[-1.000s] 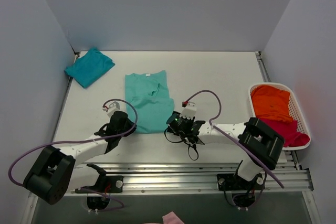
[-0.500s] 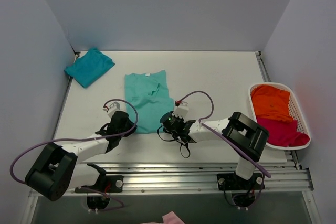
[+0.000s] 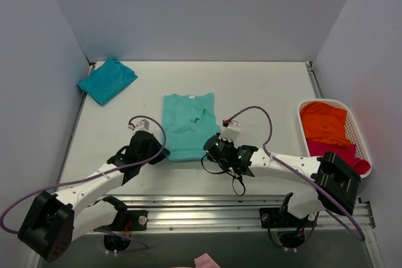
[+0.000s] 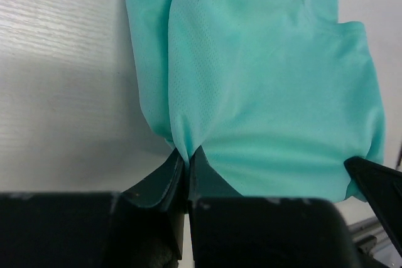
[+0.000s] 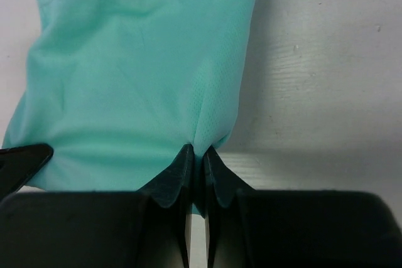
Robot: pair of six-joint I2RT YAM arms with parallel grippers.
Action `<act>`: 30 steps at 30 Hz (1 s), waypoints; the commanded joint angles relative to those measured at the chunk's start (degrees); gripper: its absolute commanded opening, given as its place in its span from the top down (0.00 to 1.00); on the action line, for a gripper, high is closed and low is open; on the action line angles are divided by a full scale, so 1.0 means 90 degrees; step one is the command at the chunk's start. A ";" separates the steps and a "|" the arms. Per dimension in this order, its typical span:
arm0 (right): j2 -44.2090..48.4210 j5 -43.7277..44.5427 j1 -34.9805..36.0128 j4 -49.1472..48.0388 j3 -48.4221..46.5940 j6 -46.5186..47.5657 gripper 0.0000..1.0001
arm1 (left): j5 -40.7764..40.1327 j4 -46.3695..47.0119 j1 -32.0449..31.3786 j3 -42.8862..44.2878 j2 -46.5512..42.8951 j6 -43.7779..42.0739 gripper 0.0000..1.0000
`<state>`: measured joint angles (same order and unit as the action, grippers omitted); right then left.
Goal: Fold and stack the t-shirts
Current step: Fold the tshirt
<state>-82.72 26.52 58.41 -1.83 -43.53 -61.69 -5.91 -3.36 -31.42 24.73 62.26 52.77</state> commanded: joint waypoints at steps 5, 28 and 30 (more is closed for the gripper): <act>0.0841 0.0763 0.0092 0.1521 -0.0211 0.0018 1.00 | 0.0422 -0.1257 0.0005 0.0572 -0.0746 -0.0161 0.98; -0.1424 0.0315 -0.1558 0.1355 -0.3101 0.1503 1.00 | 0.1057 -0.0643 0.1020 0.3521 0.2369 -0.0522 0.98; -0.1648 0.0256 -0.1578 0.1414 -0.3307 0.1542 1.00 | 0.1164 -0.0623 0.1176 0.3599 0.2516 -0.0532 0.98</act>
<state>-96.03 27.66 45.06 8.49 -69.45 -49.78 3.31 -12.16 -22.83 53.28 84.20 49.41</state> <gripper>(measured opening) 0.034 0.093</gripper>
